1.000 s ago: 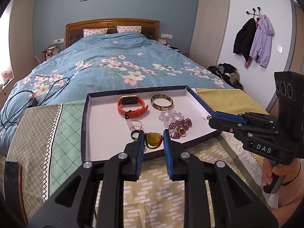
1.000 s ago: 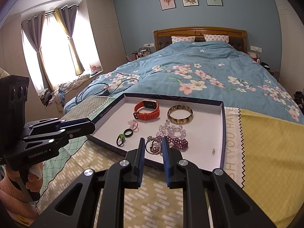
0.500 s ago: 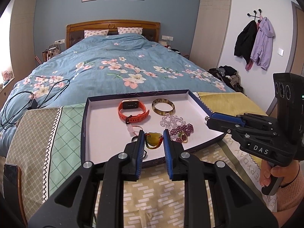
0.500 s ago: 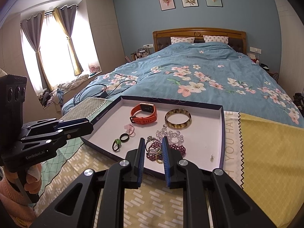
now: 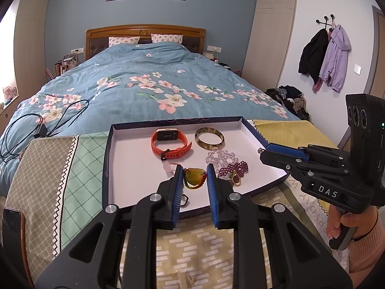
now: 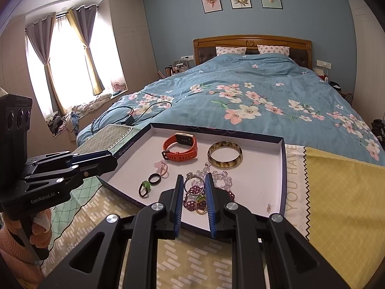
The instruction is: Organize jewelry
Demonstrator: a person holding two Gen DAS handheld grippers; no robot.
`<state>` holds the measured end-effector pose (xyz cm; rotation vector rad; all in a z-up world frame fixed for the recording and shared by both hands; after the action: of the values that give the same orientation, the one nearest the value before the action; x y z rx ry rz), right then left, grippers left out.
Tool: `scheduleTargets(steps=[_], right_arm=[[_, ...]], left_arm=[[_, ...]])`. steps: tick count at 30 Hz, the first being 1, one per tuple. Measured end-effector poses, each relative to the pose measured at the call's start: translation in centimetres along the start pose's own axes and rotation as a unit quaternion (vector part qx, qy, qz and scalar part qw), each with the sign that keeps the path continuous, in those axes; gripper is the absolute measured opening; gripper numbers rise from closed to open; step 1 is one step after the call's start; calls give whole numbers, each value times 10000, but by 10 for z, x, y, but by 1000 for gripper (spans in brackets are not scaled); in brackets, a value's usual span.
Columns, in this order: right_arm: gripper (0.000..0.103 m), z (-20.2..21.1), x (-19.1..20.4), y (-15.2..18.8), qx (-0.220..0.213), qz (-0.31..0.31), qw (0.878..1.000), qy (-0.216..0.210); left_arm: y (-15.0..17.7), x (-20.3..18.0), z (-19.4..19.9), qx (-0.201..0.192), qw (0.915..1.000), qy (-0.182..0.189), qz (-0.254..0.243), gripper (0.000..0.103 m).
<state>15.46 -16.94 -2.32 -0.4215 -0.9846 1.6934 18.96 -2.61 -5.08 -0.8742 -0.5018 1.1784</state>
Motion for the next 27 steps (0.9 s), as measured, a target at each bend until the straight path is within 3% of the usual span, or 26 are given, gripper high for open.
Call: scheduleTargets(steps=[27], right_arm=[[16,-21,-3,-5,111,28,9999,75]], left_arm=[[-7,8,-15,39,10000,-83,29,20]])
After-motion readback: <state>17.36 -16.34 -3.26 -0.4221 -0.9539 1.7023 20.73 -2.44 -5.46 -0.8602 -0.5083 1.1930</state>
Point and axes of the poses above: each gripper's, at about its wrist camera, not at the fingertips, and z roughly against the way its jaws point, x to its left, y to its underside, the point moved 3 cm from there along -z, roughly the way its jaws point, and after that the axes turned 3 degrees about -z, right-handed, at the moved point
